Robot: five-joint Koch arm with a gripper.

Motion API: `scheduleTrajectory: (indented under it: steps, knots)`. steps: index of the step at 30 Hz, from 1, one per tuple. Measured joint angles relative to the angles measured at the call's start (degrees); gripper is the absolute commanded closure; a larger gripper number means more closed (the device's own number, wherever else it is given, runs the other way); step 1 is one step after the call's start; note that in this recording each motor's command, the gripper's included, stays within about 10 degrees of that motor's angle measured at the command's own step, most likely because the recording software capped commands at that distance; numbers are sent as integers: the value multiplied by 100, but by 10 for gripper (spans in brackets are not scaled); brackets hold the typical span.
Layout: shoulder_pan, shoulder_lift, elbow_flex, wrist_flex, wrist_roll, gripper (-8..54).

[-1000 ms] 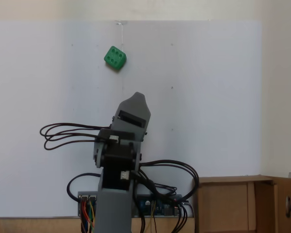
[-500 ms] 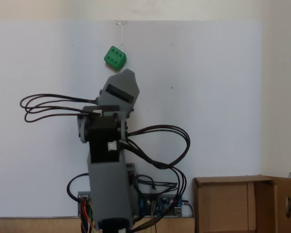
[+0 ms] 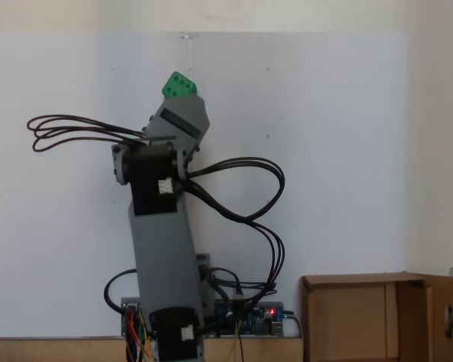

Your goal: Grasp a green dice and put it in the bin.

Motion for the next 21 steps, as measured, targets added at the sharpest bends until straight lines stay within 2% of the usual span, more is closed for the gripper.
scheduleTrajectory:
  steps: [21]
  knots:
    - [-360,-167,-141,-554,0,65]
